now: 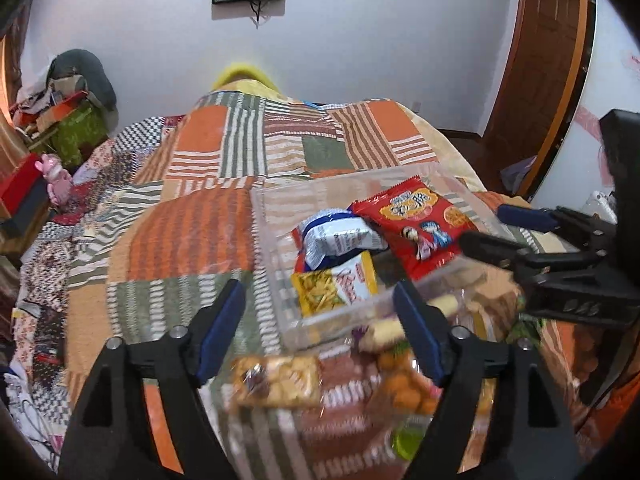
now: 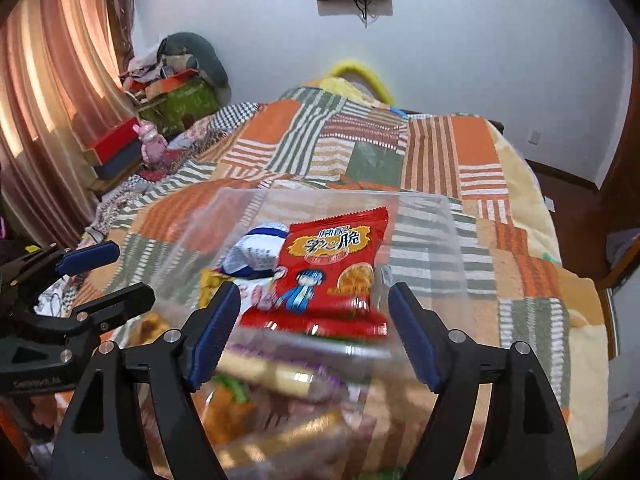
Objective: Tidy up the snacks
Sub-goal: 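Grasp the wrapped biscuit pack with left tool while right tool grasps wrapped bread loaf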
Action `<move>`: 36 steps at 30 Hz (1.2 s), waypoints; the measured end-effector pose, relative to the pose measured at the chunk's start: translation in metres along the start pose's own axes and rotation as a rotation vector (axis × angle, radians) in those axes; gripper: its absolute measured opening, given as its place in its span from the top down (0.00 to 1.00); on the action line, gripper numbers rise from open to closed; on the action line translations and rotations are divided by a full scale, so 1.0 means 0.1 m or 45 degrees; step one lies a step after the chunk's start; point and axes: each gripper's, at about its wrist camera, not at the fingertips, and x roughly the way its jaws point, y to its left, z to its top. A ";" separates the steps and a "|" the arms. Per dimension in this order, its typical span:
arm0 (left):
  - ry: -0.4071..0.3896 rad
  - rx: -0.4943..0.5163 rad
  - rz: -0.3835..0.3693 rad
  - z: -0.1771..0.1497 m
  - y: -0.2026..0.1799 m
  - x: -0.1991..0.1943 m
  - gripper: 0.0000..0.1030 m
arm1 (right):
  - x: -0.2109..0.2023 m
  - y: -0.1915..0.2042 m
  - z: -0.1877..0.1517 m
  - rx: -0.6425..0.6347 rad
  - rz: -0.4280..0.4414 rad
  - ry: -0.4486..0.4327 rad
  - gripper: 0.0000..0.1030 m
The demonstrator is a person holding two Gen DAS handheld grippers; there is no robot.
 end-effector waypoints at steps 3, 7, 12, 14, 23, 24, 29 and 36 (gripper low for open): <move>0.012 -0.017 0.007 -0.13 0.03 -0.19 0.12 | -0.21 0.03 -0.10 0.001 0.014 -0.018 0.26; 0.054 -0.035 0.021 -0.34 0.06 -0.35 0.11 | -0.45 0.09 -0.28 0.002 0.031 -0.033 0.24; 0.108 -0.048 0.025 -0.72 0.04 -0.51 0.11 | -0.63 0.19 -0.51 0.007 0.043 -0.026 0.23; 0.141 -0.058 0.020 -0.85 0.03 -0.52 0.11 | -0.66 0.20 -0.59 0.018 0.053 -0.018 0.23; 0.333 -0.109 -0.060 -1.44 -0.04 -0.45 0.11 | -0.67 0.33 -0.92 0.028 0.075 0.032 0.23; 0.341 -0.110 -0.067 -1.48 -0.06 -0.45 0.11 | -0.66 0.34 -0.94 0.027 0.079 0.039 0.23; 0.387 -0.063 -0.095 -1.64 -0.20 -0.43 0.11 | -0.61 0.39 -1.10 0.021 0.090 0.084 0.23; 0.435 -0.023 -0.079 -1.82 -0.25 -0.39 0.11 | -0.54 0.43 -1.20 0.032 0.115 0.125 0.21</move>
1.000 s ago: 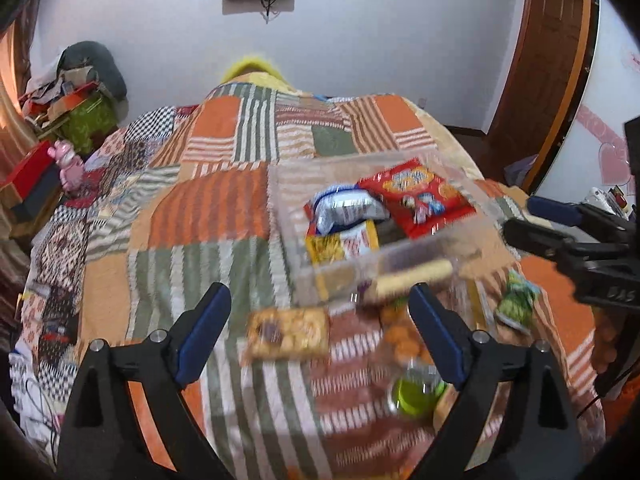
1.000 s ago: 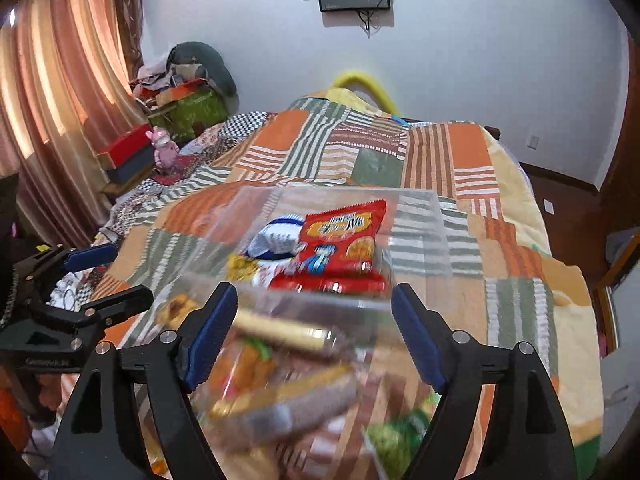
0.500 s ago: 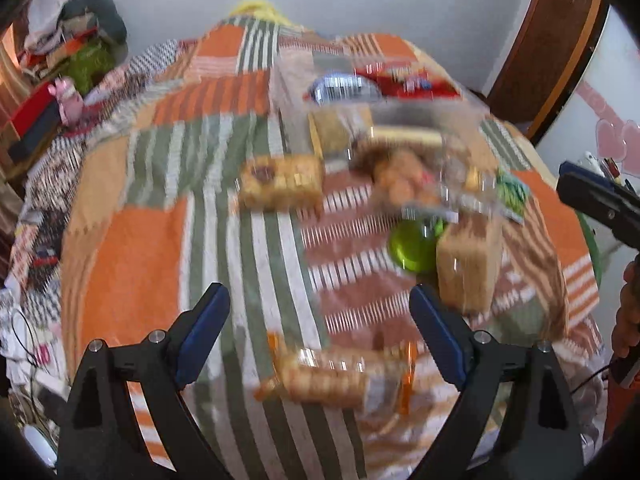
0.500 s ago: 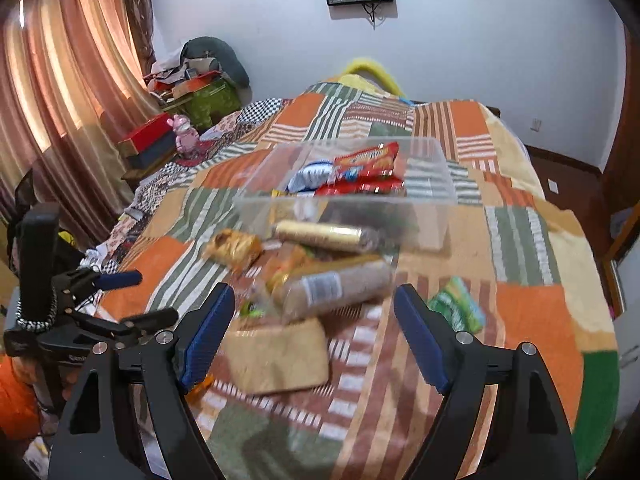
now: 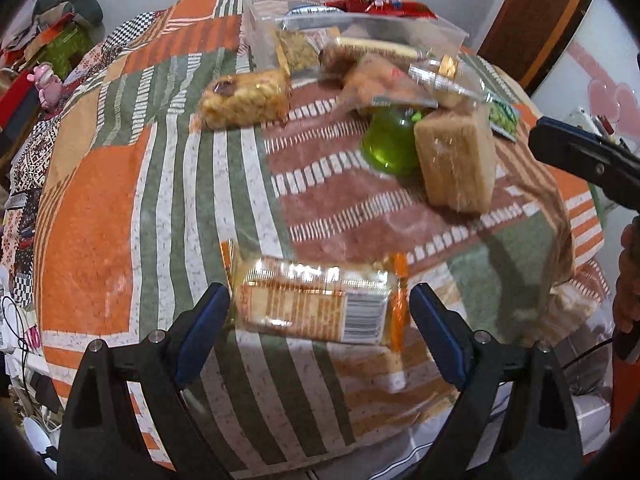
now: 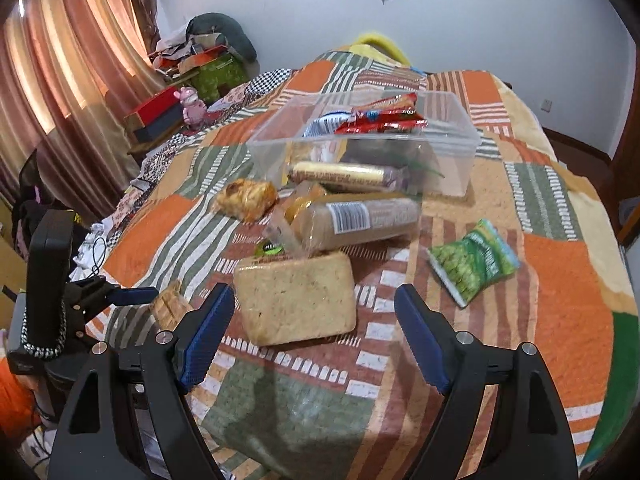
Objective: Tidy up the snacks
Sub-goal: 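Grasp the wrapped biscuit pack with left tool while right tool grasps wrapped bread loaf, then lift both items over the clear box and open both tools to drop them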
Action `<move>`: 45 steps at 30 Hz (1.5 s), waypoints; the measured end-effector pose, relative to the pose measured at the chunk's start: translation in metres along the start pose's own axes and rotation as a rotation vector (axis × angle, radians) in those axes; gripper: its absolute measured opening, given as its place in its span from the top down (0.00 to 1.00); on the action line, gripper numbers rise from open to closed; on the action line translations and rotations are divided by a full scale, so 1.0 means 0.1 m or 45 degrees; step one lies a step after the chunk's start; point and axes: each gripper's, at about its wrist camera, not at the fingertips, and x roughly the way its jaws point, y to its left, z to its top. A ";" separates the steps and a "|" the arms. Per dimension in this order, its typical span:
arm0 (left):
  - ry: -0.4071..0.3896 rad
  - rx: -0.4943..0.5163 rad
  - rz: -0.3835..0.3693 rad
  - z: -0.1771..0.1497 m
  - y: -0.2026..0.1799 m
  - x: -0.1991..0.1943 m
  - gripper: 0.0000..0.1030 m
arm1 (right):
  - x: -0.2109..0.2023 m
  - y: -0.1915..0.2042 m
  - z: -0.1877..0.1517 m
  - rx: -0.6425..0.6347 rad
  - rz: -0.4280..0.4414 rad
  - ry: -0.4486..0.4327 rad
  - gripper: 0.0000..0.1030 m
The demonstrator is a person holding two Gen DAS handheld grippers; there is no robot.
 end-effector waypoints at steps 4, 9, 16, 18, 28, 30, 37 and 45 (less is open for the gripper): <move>-0.025 0.015 0.005 -0.06 0.03 0.00 0.11 | 0.07 0.04 -0.04 -0.003 0.011 0.024 0.19; -0.071 -0.003 0.023 -0.06 0.11 -0.01 0.20 | 0.15 0.09 -0.08 -0.015 0.031 0.056 0.17; -0.103 -0.039 0.029 -0.02 0.24 -0.03 0.27 | 0.34 0.13 -0.08 -0.016 0.045 0.117 0.16; -0.113 -0.047 0.039 0.00 0.27 -0.04 0.27 | 0.40 0.12 -0.06 -0.011 0.038 0.130 0.16; -0.188 -0.081 0.053 0.17 0.36 -0.17 0.27 | 0.52 0.12 0.01 -0.030 0.016 0.122 0.23; -0.205 -0.085 0.055 0.22 0.36 -0.20 0.27 | 0.50 0.13 0.00 -0.036 0.021 0.115 0.24; -0.273 -0.077 0.060 0.40 0.31 -0.31 0.27 | 0.32 0.13 0.03 -0.051 0.052 0.066 0.25; -0.393 -0.070 0.062 0.68 0.26 -0.52 0.27 | -0.04 0.08 0.29 -0.033 0.056 -0.086 0.25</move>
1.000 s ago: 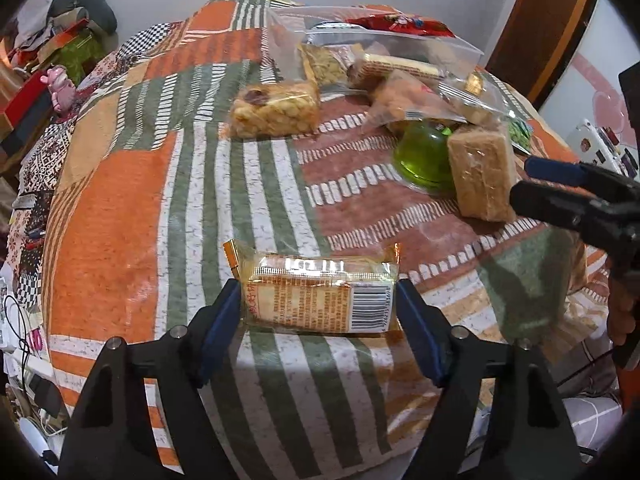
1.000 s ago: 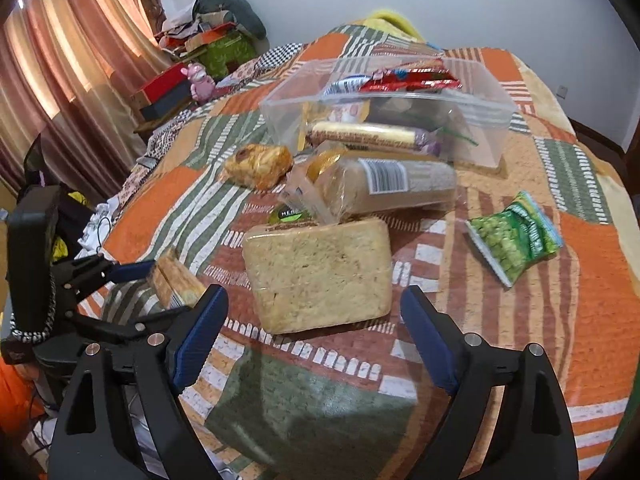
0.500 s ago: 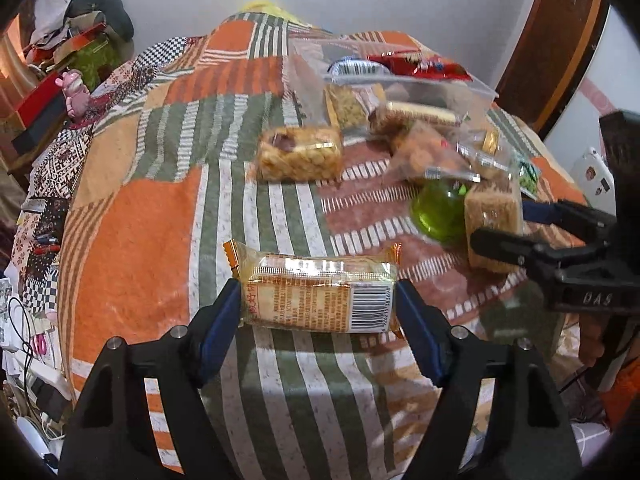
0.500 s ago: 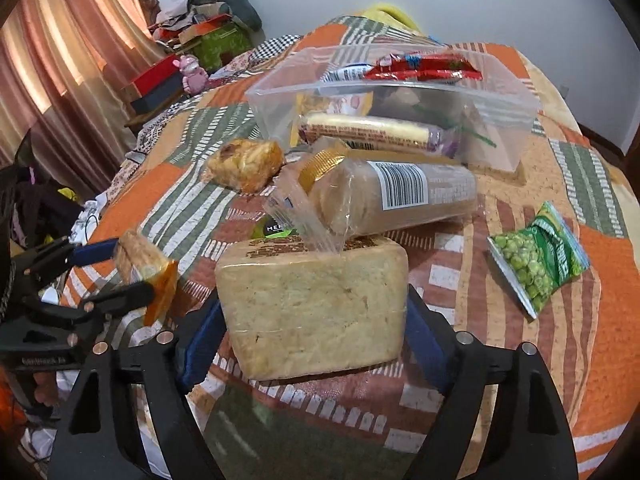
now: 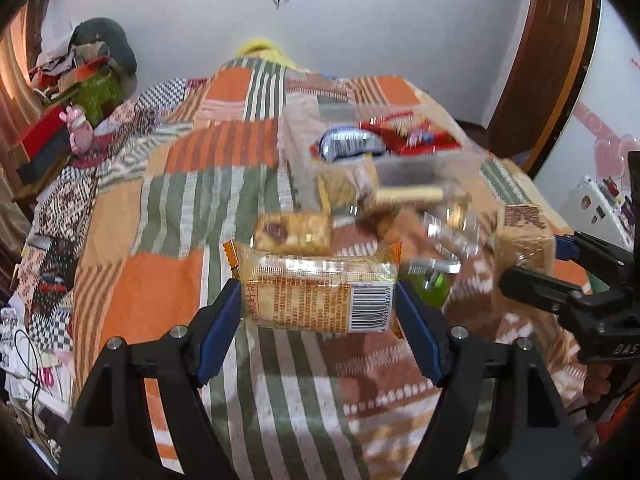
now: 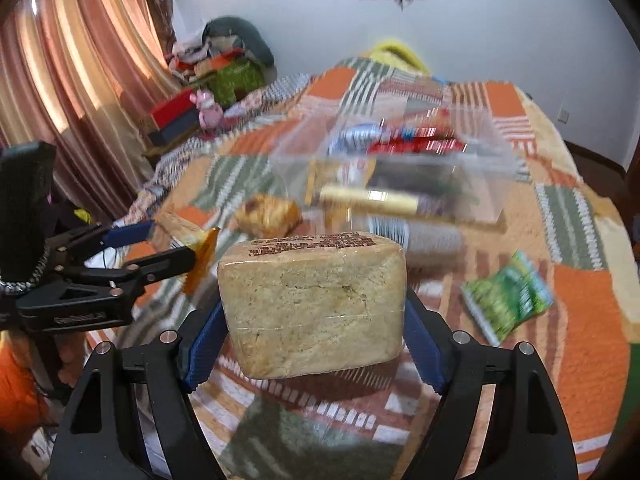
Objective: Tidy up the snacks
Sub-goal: 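Lift both items over the clear box and open both tools to drop them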
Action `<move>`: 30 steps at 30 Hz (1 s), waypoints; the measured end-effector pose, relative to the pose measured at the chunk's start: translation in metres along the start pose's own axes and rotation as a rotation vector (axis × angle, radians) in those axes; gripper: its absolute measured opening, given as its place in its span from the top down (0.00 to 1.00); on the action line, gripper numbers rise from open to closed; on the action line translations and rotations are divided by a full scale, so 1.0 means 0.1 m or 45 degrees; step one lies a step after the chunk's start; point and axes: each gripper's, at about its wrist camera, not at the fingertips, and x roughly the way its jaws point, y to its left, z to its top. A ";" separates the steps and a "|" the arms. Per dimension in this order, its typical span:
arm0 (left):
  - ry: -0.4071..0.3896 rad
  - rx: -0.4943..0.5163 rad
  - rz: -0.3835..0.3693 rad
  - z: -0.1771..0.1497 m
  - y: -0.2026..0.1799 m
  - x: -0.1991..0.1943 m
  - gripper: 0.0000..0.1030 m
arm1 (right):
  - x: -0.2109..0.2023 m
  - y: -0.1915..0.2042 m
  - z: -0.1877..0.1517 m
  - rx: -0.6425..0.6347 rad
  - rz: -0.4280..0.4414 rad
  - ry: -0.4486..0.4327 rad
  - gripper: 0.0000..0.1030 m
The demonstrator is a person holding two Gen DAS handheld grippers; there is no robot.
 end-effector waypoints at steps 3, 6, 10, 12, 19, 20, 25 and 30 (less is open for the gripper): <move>-0.035 -0.006 -0.007 0.14 -0.01 -0.02 0.27 | -0.10 -0.05 0.12 0.009 -0.016 -0.056 0.25; -0.073 0.000 -0.008 0.29 -0.04 -0.03 0.27 | -0.16 -0.13 0.22 0.023 -0.045 -0.100 0.25; -0.127 0.009 -0.015 0.52 -0.09 -0.03 0.27 | -0.19 -0.25 0.38 0.044 -0.088 -0.144 0.25; -0.152 0.013 -0.017 0.63 -0.10 -0.01 0.26 | -0.20 -0.32 0.46 0.055 -0.109 -0.162 0.25; -0.196 0.023 -0.019 1.00 -0.16 0.17 0.26 | -0.15 -0.57 0.74 0.079 -0.177 -0.207 0.25; -0.200 0.025 -0.021 1.06 -0.17 0.22 0.26 | -0.13 -0.60 0.78 0.081 -0.184 -0.210 0.25; -0.195 0.032 -0.019 1.23 -0.20 0.48 0.26 | 0.08 -0.76 0.93 0.097 -0.220 -0.208 0.25; -0.154 0.017 -0.024 1.36 -0.19 0.83 0.26 | 0.33 -0.93 1.04 0.129 -0.237 -0.177 0.25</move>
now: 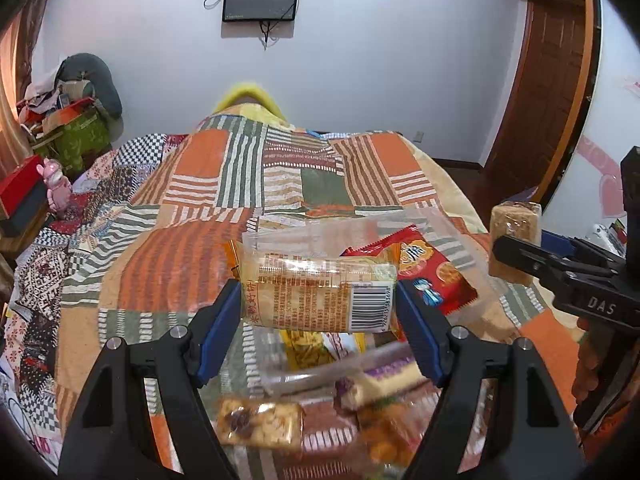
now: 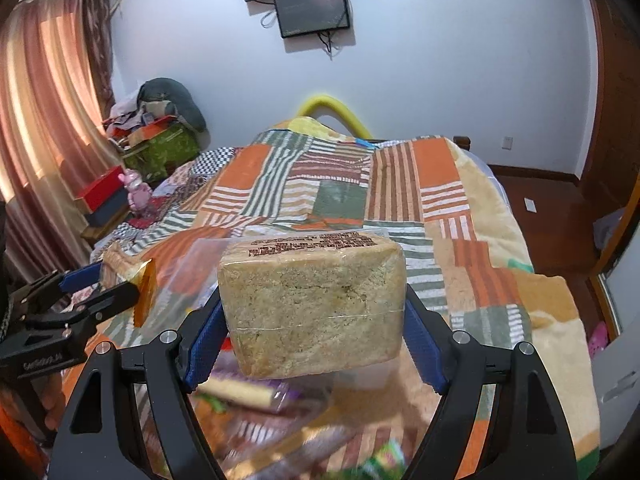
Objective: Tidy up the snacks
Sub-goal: 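Lift both items over the clear box and open both tools to drop them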
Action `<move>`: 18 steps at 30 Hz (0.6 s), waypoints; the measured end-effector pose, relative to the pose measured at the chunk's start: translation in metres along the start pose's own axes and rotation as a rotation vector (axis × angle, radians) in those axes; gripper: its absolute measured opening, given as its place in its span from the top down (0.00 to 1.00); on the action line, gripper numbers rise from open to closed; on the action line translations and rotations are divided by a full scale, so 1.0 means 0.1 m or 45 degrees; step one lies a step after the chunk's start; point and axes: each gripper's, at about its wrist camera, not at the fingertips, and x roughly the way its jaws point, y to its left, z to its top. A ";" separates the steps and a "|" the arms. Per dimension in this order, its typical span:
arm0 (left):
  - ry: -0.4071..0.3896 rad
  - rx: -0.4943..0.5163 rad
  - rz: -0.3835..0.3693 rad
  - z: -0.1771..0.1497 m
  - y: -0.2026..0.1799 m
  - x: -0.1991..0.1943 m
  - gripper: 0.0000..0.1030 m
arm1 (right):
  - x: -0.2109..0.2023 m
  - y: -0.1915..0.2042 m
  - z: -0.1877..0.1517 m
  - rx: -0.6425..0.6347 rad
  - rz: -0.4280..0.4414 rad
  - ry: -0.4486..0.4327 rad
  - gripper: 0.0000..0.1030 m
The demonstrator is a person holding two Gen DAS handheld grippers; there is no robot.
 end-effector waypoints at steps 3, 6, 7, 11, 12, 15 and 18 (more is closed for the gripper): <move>0.026 -0.020 -0.007 0.03 0.02 0.19 0.26 | 0.19 -0.05 0.03 0.014 -0.004 0.031 0.25; 0.051 -0.031 -0.017 0.06 0.03 0.36 0.26 | 0.34 -0.09 0.05 0.018 -0.004 0.063 0.25; 0.056 -0.032 -0.020 0.06 0.03 0.41 0.26 | 0.39 -0.10 0.05 0.018 -0.006 0.073 0.25; 0.075 -0.036 -0.035 0.05 0.02 0.56 0.26 | 0.54 -0.14 0.06 0.015 -0.015 0.102 0.25; 0.081 -0.032 -0.033 0.04 0.01 0.60 0.26 | 0.57 -0.14 0.05 0.014 -0.014 0.109 0.25; 0.087 -0.020 -0.020 0.02 -0.01 0.67 0.26 | 0.63 -0.15 0.05 0.012 -0.009 0.129 0.25; 0.080 -0.022 -0.003 0.01 0.00 0.71 0.23 | 0.65 -0.13 0.04 0.000 -0.016 0.135 0.23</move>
